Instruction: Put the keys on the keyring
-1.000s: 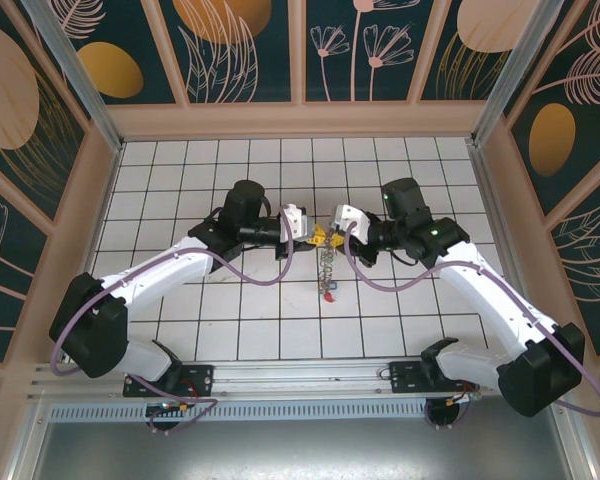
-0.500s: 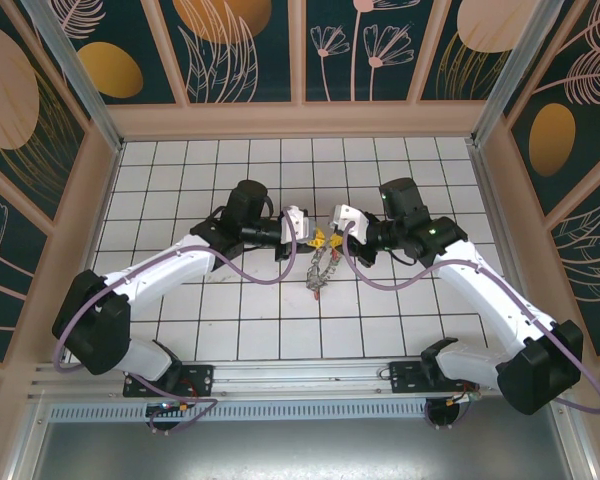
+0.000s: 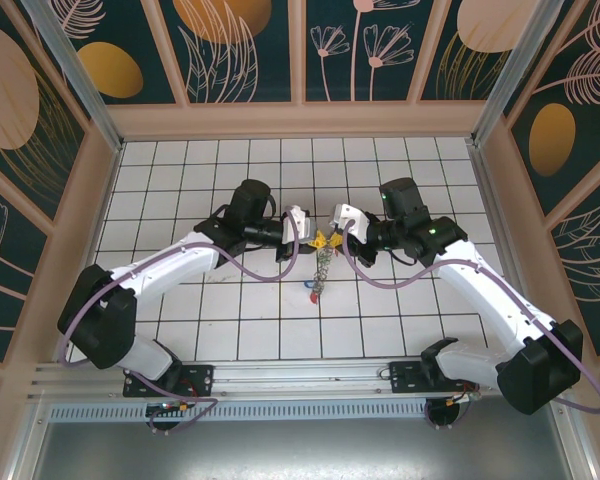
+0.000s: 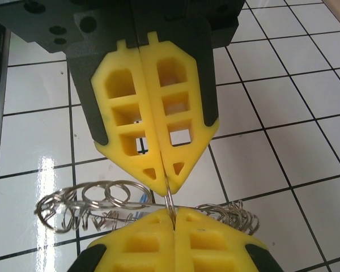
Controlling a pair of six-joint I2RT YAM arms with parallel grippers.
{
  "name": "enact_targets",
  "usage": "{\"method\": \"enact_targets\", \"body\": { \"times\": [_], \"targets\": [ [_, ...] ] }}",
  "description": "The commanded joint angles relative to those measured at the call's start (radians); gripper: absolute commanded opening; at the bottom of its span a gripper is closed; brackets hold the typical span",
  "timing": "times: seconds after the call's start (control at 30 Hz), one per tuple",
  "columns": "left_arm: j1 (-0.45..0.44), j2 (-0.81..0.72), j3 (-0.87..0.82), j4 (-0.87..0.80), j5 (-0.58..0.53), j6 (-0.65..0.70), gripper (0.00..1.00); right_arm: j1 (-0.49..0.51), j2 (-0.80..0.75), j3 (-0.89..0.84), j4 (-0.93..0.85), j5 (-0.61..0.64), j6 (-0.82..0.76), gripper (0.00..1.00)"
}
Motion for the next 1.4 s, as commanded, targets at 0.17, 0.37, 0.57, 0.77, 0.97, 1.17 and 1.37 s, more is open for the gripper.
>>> {"method": "enact_targets", "body": {
  "times": [0.17, 0.37, 0.57, 0.77, 0.97, 1.17, 1.37],
  "targets": [
    [-0.013, 0.020, -0.019, 0.170, 0.055, -0.097, 0.00, 0.022, 0.003, 0.037, 0.126, -0.083, 0.018, 0.00],
    [-0.012, 0.008, -0.133, 0.492, 0.080, -0.313, 0.00, 0.022, -0.003, 0.015, 0.129, -0.099, 0.012, 0.00],
    [-0.013, 0.006, -0.211, 0.719, 0.079, -0.423, 0.00, -0.014, -0.025, -0.005, 0.109, -0.113, 0.045, 0.12],
    [-0.012, 0.010, -0.223, 0.751, 0.071, -0.425, 0.00, -0.066, -0.043, 0.008, 0.021, -0.142, 0.049, 0.22],
    [-0.012, 0.014, -0.223, 0.782, 0.070, -0.428, 0.00, -0.158, -0.076, 0.024, -0.026, -0.225, 0.046, 0.27],
    [-0.012, 0.015, -0.219, 0.781, 0.082, -0.427, 0.00, -0.192, -0.085, 0.046, -0.046, -0.250, 0.035, 0.30],
    [-0.013, 0.017, -0.216, 0.790, 0.082, -0.431, 0.00, -0.190, -0.076, 0.037, -0.001, -0.289, 0.058, 0.35]
  ]
}}
